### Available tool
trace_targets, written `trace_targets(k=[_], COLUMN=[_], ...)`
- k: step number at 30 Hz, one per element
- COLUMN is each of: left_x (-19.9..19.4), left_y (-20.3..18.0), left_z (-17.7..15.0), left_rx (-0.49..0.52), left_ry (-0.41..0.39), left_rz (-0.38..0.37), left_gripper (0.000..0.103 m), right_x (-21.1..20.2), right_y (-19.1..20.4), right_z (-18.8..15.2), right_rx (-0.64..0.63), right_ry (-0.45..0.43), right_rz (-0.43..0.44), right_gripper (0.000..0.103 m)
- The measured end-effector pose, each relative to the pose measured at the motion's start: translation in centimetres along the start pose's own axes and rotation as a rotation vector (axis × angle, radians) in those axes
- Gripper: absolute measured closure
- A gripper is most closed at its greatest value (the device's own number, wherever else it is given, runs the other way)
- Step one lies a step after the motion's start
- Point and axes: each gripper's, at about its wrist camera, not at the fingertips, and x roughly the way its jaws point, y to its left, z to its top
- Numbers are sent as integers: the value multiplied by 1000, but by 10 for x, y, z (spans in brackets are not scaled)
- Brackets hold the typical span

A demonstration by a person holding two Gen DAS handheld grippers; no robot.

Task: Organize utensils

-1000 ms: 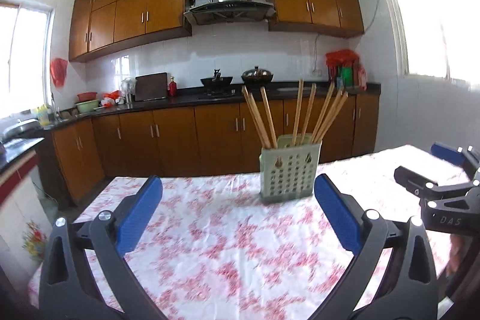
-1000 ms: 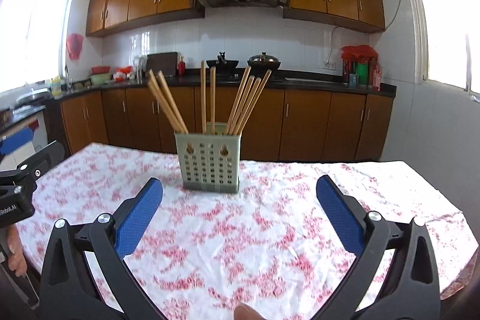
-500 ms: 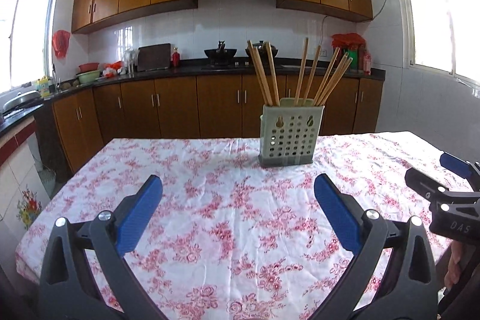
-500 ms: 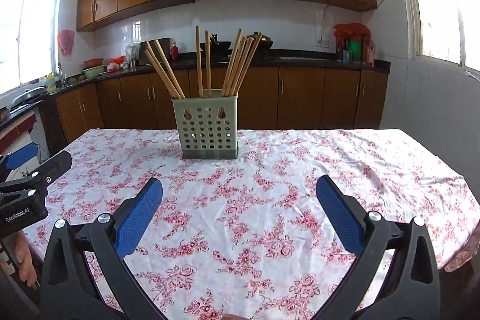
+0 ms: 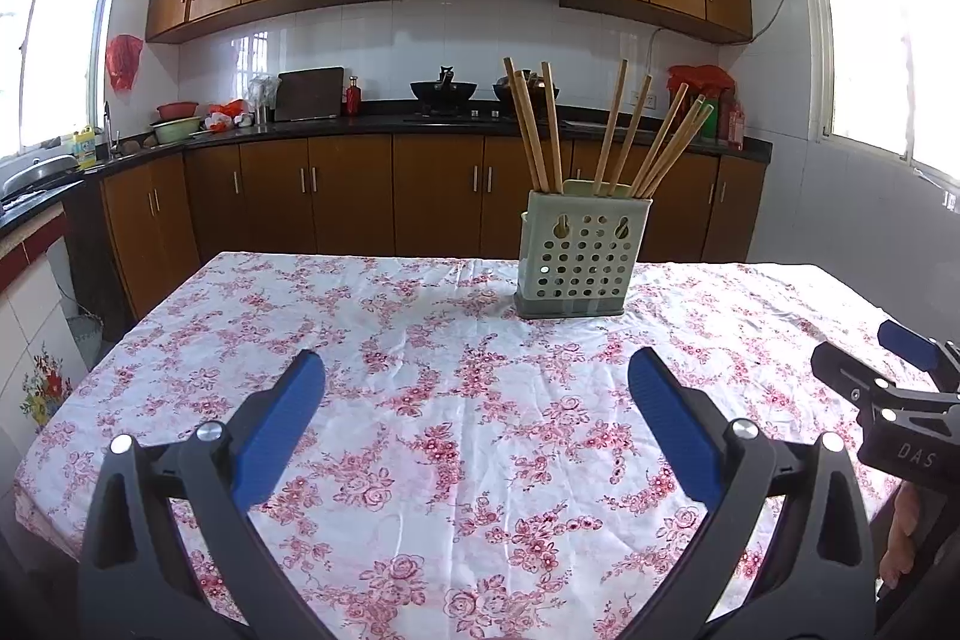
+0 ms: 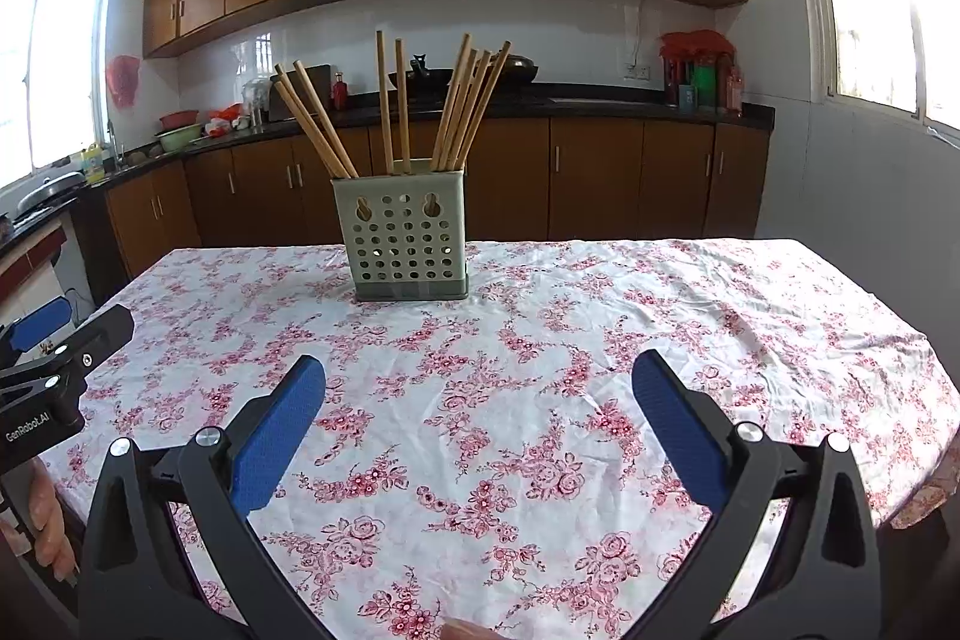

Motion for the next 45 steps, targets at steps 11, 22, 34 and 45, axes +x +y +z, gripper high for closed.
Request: trace_targets(k=[11,22,34,45], left_x=[-1,-1,-2,-2], left_y=[-5,-6,-5,-5], left_z=[-1,-1,0,0], left_rx=[20,21,15,15], left_ry=[-5,-5,-3,-3], left_rz=[8,9,9,8], left_gripper=[4,4,4,4], right_x=[1,1,0,0], right_y=[-2,-3,-4,-3], right_z=[-1,-1,-1,-1], right_rx=[5,8,7,8], right_ry=[5,8,6,6], right_rz=[5,3,2,3], right_gripper=[2,2,2,2])
